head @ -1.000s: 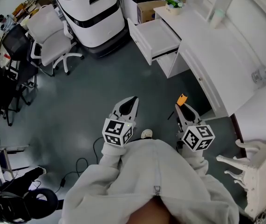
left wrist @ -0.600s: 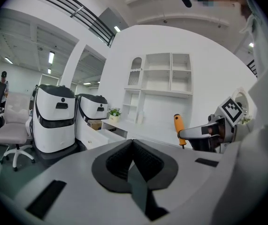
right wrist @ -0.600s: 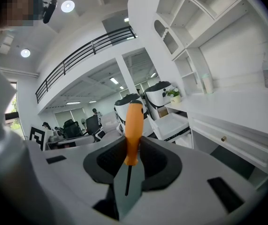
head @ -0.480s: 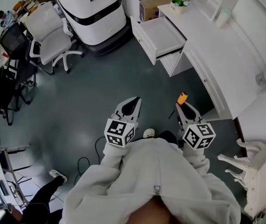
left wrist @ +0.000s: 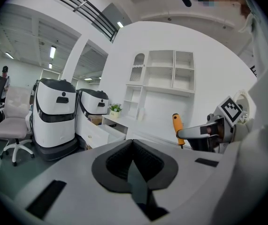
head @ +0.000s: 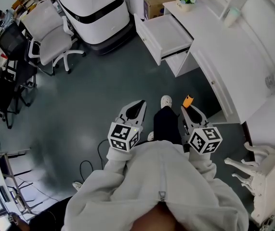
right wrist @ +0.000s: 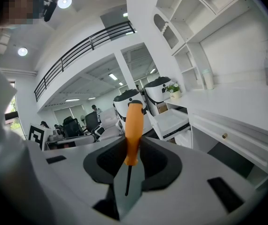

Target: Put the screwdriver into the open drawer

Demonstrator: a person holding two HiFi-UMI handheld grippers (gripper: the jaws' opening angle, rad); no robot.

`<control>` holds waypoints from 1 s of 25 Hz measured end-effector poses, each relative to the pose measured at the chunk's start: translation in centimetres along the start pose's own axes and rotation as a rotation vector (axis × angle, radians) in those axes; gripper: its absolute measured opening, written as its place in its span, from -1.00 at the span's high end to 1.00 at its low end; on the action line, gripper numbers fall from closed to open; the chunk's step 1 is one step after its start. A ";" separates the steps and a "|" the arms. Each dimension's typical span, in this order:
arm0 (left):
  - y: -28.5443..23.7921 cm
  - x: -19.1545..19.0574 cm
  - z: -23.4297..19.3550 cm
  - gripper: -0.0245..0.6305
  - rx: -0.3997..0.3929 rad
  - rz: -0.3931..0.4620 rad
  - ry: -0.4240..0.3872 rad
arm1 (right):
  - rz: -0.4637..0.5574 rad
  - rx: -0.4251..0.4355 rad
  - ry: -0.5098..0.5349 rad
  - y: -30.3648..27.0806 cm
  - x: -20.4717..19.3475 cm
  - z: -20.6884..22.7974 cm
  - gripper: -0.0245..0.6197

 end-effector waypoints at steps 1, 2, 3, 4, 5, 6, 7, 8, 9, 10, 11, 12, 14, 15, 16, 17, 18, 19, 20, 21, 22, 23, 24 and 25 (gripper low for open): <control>-0.4 0.2 -0.3 0.87 0.004 0.003 0.000 | 0.001 0.003 0.002 -0.4 0.3 0.2 0.60; -0.7 0.4 -0.6 0.87 0.010 0.005 0.000 | 0.000 0.007 0.005 -0.8 0.6 0.5 0.60; -1.1 0.5 -0.9 0.87 0.016 0.006 0.000 | -0.002 0.011 0.007 -1.3 0.9 0.7 0.60; -1.5 0.7 -1.2 0.87 0.022 0.007 0.001 | -0.003 0.015 0.010 -1.8 1.2 0.9 0.60; -1.9 0.9 -1.5 0.87 0.026 0.008 0.000 | -0.004 0.019 0.013 -2.3 1.6 1.2 0.60; -2.3 1.2 -1.9 0.87 0.029 0.009 -0.001 | -0.004 0.023 0.015 -2.9 2.0 1.4 0.60; -2.7 1.4 -2.2 0.87 0.032 0.009 -0.003 | -0.004 0.026 0.017 -3.5 2.3 1.6 0.60; -3.2 1.7 -2.6 0.87 0.034 0.009 -0.003 | -0.005 0.029 0.018 -4.1 2.7 1.8 0.60; -3.8 1.9 -3.0 0.87 0.037 0.011 -0.003 | -0.008 0.032 0.019 -4.7 3.1 2.0 0.60; -4.3 2.2 -3.4 0.87 0.041 0.012 -0.001 | -0.012 0.036 0.020 -5.4 3.5 2.4 0.60; -4.9 2.6 -3.7 0.87 0.046 0.014 0.001 | -0.017 0.040 0.022 -6.1 3.9 2.7 0.60; -5.6 2.9 -4.2 0.87 0.051 0.015 0.004 | -0.022 0.044 0.024 -6.8 4.4 3.1 0.60; -7.1 3.9 -5.2 0.87 0.059 0.019 0.004 | -0.026 0.053 0.031 -8.4 5.8 3.7 0.60; -7.9 4.4 -5.8 0.87 0.062 0.023 0.003 | -0.025 0.056 0.037 -9.3 6.6 4.1 0.60; -8.8 5.0 -6.2 0.87 0.063 0.027 0.004 | -0.025 0.059 0.041 -10.1 7.4 4.4 0.60; -9.5 5.5 -6.6 0.87 0.064 0.031 0.005 | -0.027 0.062 0.045 -10.9 8.1 4.8 0.60; -10.2 5.9 -7.0 0.87 0.066 0.033 0.007 | -0.030 0.065 0.047 -11.7 8.7 5.1 0.60; -10.9 6.3 -7.4 0.87 0.067 0.034 0.009 | -0.033 0.068 0.049 -12.4 9.2 5.4 0.60; -11.5 6.6 -7.7 0.87 0.071 0.033 0.011 | -0.038 0.072 0.050 -13.1 9.7 5.7 0.60; -12.2 6.9 -8.1 0.87 0.075 0.032 0.014 | -0.043 0.076 0.051 -13.8 10.2 6.1 0.60; -12.8 7.1 -8.5 0.87 0.079 0.031 0.018 | -0.050 0.080 0.052 -14.5 10.6 6.5 0.60; -13.5 7.3 -8.9 0.87 0.084 0.030 0.022 | -0.056 0.084 0.053 -15.2 11.0 6.8 0.60; -14.1 7.5 -9.3 0.87 0.088 0.027 0.025 | -0.061 0.087 0.053 -15.9 11.4 7.2 0.60; -14.7 7.7 -9.6 0.87 0.091 0.026 0.027 | -0.065 0.090 0.053 -16.5 11.8 7.6 0.60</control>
Point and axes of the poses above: the fingertips, and each gripper's own axes: y backward along the fingers, z to its right, x out of its top, the point moved 4 cm from there along y, backward along the fingers, and after that the axes turned 1 degree about -y, right-handed, at the moved point
